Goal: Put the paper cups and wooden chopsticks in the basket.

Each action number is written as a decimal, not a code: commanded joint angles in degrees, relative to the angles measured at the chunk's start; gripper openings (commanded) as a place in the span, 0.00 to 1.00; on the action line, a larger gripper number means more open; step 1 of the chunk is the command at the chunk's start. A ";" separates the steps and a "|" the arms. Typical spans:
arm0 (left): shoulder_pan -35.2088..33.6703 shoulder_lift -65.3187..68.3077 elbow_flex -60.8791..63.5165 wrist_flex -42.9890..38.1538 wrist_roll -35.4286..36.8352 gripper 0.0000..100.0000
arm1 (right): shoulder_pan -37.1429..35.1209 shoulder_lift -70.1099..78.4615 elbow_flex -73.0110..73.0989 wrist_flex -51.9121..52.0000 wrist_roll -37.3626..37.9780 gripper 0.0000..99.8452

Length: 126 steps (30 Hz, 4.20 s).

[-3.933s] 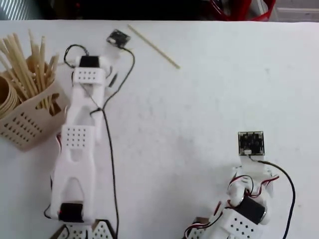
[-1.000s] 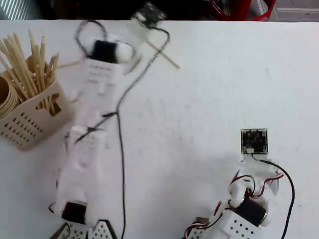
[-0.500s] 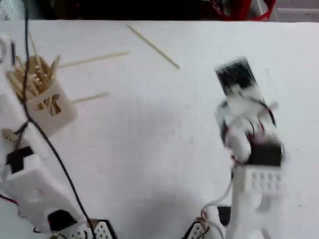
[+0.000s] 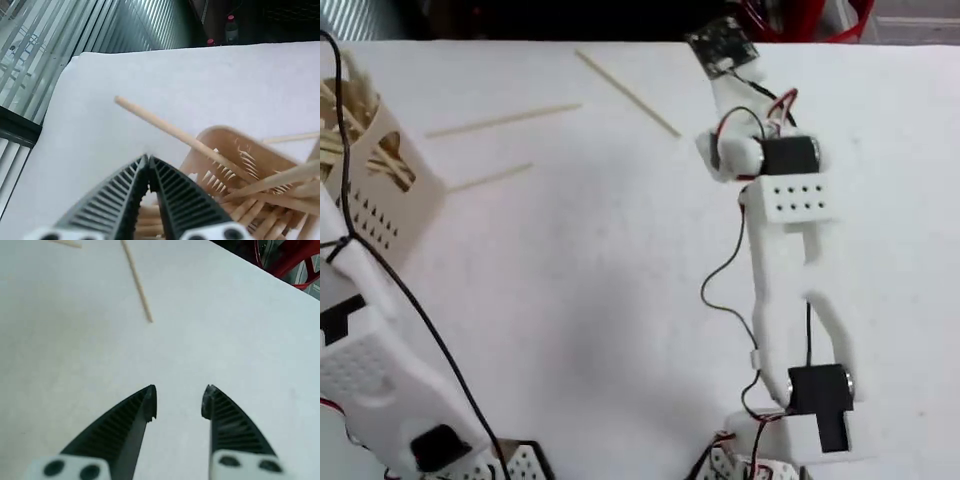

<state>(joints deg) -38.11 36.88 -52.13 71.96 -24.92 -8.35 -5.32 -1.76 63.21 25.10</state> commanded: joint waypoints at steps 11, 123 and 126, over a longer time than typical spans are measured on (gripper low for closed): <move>0.66 11.03 -16.88 20.48 -1.85 0.03 | 0.92 -9.27 8.09 0.22 -0.44 0.16; 15.43 -140.09 149.19 1.14 5.98 0.05 | 34.86 -97.80 98.55 9.89 5.71 0.02; 15.43 -140.09 149.19 1.14 5.98 0.05 | 34.86 -97.80 98.55 9.89 5.71 0.02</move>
<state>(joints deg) -22.99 -102.99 97.14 72.66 -18.59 25.76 -102.64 96.35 73.76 30.55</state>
